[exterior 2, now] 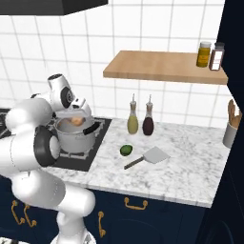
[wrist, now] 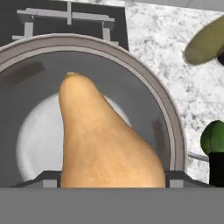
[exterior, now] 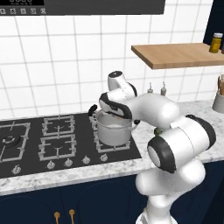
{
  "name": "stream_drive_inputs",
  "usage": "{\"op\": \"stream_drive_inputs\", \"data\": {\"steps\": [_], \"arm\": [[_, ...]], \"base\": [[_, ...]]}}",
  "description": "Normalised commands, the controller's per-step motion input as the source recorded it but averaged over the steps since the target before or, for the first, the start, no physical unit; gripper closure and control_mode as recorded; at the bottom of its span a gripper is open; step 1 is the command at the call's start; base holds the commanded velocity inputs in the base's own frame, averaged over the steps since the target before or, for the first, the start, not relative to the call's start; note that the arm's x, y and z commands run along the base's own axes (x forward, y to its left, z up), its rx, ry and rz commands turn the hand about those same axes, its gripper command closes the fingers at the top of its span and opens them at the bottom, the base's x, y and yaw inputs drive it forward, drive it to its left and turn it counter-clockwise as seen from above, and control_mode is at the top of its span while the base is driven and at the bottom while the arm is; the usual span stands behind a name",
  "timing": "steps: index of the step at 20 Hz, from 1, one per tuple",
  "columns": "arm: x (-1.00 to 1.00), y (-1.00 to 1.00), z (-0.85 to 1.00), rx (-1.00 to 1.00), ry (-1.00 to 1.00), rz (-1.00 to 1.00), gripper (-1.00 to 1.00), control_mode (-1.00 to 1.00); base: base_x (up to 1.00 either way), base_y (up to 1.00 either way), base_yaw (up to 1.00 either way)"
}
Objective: Put the avocado and squash in the pot. Retrieve the spatula and lightly stir the vegetables in the pot.
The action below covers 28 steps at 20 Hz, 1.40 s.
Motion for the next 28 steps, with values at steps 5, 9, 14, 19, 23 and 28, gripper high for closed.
{"op": "stream_drive_inputs", "data": {"steps": [5,9,14,19,23,28], "arm": [[0.48,0.08,-0.54,0.0,0.04,0.02,1.0,-1.0],[0.07,0.1,-0.36,0.0,0.0,0.0,-1.0,-1.0],[-0.12,0.02,-0.08,0.0,-0.02,0.0,-1.0,-1.0],[-0.21,0.0,0.26,0.0,-0.09,0.0,-1.0,-1.0],[-0.67,-0.15,0.79,0.0,-0.15,-0.03,-1.0,-1.0],[-1.0,-0.68,0.38,0.04,-0.09,-0.02,-1.0,-1.0]], "base": [[0.0,0.0,0.0],[0.0,0.0,0.0],[0.0,0.0,0.0],[0.0,0.0,0.0],[0.0,0.0,0.0],[0.0,0.0,0.0]]}}
